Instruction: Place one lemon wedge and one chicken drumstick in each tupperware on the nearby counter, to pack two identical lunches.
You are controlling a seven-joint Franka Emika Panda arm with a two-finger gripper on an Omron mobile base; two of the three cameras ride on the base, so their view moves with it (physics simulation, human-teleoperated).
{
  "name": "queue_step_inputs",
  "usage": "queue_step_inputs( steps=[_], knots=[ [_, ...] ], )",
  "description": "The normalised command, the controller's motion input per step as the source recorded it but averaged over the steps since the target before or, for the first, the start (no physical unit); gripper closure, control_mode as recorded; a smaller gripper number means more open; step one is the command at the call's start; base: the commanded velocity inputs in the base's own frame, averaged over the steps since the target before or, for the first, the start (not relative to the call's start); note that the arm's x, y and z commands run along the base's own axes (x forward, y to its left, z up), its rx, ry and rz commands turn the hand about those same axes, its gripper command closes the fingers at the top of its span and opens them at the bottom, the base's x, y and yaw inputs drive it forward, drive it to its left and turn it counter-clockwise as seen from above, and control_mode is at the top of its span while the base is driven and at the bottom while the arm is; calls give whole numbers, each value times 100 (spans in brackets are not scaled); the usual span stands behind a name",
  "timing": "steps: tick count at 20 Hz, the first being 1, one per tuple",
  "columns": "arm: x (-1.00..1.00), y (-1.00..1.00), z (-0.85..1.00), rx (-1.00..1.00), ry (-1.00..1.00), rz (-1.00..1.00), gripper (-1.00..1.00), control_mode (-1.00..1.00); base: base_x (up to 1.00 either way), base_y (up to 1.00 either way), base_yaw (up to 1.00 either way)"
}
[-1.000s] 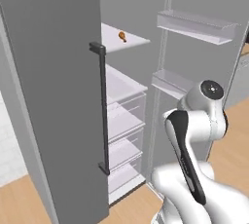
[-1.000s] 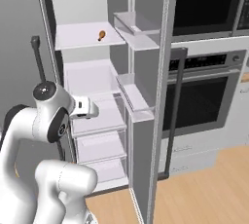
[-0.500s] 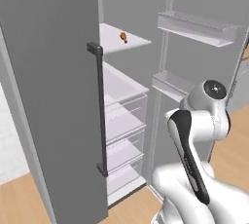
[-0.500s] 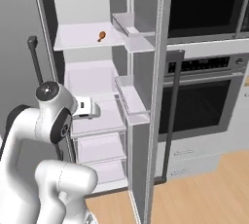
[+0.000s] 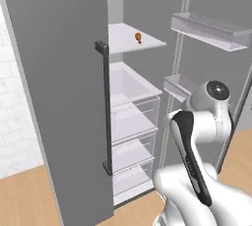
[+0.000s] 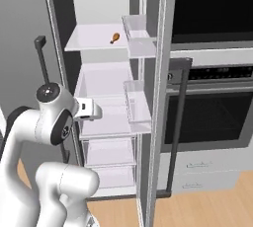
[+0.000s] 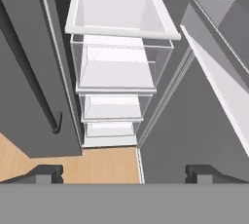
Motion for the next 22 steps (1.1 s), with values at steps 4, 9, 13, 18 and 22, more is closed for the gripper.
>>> queue_step_inputs(
  steps=[4, 9, 13, 18, 22],
  knots=[
    [0, 0, 0, 0, 0, 0, -100, 100, 0, -2, 0],
    [0, 0, 0, 0, 0, 0, -100, 100, 0, -29, 9],
    [0, 0, 0, 0, 0, 0, -100, 100, 0, -43, 26],
    [0, 0, 0, 0, 0, 0, -100, 100, 8, -27, 11],
    [0, 0, 0, 0, 0, 0, -100, 100, 41, 0, 0]
  ],
)
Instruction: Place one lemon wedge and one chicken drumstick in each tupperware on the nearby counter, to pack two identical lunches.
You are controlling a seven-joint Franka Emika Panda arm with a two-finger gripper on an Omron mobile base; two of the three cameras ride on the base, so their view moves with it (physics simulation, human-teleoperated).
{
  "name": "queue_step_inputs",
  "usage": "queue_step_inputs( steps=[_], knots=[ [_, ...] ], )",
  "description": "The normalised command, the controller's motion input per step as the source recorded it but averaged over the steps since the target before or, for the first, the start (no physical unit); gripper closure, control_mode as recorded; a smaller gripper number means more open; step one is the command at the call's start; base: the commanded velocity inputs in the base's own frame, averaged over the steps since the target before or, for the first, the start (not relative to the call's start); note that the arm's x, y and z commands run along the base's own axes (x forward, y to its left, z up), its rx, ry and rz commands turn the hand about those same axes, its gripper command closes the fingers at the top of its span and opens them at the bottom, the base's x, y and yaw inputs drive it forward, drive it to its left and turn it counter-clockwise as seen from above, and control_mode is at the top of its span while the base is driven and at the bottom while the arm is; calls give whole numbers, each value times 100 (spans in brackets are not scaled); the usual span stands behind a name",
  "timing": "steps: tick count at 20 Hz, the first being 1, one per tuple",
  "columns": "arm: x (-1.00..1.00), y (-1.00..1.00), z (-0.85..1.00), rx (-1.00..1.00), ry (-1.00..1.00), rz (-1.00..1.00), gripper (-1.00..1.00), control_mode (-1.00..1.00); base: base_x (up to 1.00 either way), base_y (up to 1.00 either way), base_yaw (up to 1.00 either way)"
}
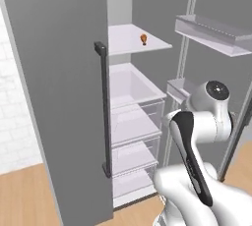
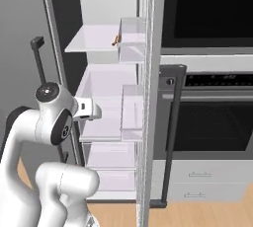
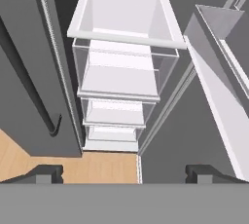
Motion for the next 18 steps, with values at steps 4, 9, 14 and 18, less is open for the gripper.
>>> queue_step_inputs(
  steps=[4, 9, 14, 18],
  knots=[
    [0, 0, 0, 0, 0, 0, -100, 100, 64, 0, 0],
    [0, 0, 0, 0, 0, 0, -100, 100, 71, 0, 0],
    [0, 0, 0, 0, 0, 0, -100, 100, 54, -19, 0],
    [0, 0, 0, 0, 0, 0, -100, 100, 37, -43, 0]
  ],
)
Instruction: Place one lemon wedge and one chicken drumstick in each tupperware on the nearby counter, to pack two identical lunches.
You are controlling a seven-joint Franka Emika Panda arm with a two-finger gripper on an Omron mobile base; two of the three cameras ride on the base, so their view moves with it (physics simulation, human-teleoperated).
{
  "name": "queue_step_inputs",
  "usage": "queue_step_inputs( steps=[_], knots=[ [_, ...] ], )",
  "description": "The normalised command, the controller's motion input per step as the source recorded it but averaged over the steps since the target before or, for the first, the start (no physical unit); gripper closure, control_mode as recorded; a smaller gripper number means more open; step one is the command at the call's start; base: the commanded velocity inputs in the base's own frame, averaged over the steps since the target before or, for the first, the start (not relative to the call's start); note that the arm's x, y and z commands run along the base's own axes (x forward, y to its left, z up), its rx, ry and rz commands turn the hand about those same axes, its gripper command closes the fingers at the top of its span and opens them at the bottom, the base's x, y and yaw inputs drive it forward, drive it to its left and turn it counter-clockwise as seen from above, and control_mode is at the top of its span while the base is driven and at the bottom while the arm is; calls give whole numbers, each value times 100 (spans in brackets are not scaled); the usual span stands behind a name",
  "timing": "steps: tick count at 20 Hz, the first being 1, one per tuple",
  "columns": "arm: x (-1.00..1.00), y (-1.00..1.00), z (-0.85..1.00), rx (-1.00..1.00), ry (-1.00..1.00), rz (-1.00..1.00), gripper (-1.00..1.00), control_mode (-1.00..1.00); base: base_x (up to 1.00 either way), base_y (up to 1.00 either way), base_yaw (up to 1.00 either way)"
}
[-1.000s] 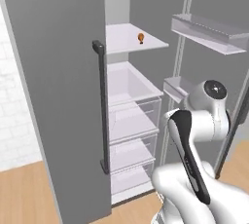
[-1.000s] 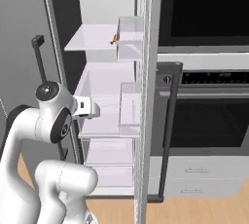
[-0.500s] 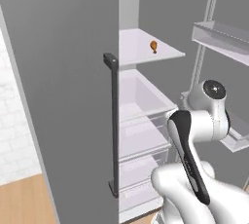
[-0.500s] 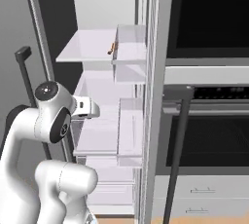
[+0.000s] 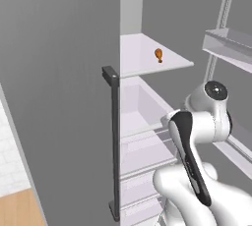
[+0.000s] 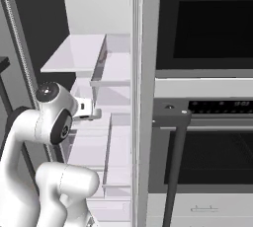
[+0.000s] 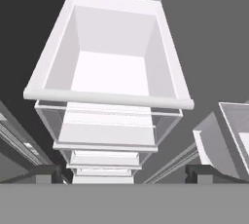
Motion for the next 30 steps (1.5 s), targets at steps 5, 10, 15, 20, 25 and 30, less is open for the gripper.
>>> queue_step_inputs(
  steps=[5, 10, 15, 20, 25, 30],
  knots=[
    [2, -3, 19, 2, -3, -7, -100, -100, 12, -23, -2],
    [0, 2, 94, 0, -29, -23, -100, -100, 0, 0, 0],
    [5, -1, 100, 9, -26, -11, -100, -100, 0, 0, 0],
    [5, 0, 100, 11, -18, -4, -100, -100, 0, 0, 0],
    [5, 5, 87, 12, 2, 0, -100, -100, 0, 0, 0],
    [4, 0, 9, 6, 0, 5, -100, -100, 0, 0, 0]
  ],
)
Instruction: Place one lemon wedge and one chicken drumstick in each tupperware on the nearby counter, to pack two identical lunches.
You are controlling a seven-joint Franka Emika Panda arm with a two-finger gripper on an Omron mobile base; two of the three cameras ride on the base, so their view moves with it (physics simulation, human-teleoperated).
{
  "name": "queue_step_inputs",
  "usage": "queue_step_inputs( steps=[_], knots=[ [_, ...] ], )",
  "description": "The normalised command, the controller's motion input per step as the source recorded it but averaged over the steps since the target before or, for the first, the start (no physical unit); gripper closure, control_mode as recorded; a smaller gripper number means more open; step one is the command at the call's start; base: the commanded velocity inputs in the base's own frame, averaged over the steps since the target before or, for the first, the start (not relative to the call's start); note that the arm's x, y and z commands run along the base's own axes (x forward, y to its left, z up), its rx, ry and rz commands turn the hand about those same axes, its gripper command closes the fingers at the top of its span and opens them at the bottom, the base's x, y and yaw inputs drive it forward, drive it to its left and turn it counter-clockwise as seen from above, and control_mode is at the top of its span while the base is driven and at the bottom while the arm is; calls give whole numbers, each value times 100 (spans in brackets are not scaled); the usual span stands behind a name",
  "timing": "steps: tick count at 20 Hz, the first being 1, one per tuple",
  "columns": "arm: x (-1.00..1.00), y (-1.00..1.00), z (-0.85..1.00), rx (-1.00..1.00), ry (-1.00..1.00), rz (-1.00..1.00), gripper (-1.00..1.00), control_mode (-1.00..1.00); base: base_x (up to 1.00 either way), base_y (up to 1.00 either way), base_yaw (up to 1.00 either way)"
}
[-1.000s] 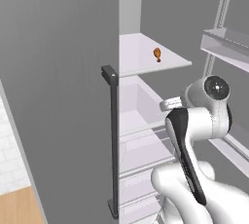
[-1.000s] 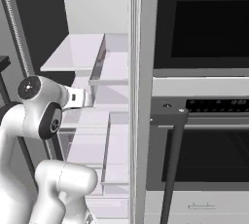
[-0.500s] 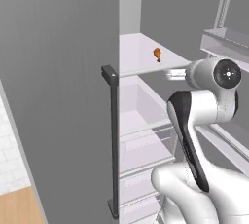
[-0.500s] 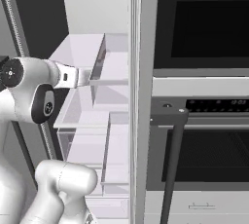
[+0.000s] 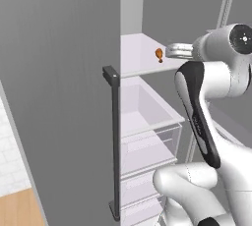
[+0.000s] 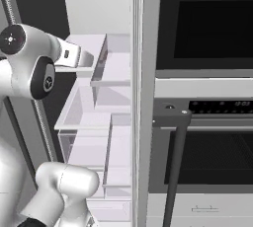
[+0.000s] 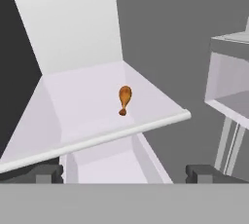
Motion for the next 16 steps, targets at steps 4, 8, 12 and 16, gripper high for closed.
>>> queue_step_inputs(
  steps=[4, 8, 12, 16],
  knots=[
    [53, 0, -7, 0, 0, 0, -100, -100, 0, 0, 0],
    [71, 0, -10, 0, 2, 0, -100, -100, 0, 0, 0],
    [69, 0, -20, 0, 12, 0, -100, -100, 0, 0, 0],
    [48, 1, -48, -3, 4, 0, -100, -100, 0, 0, 0]
  ],
)
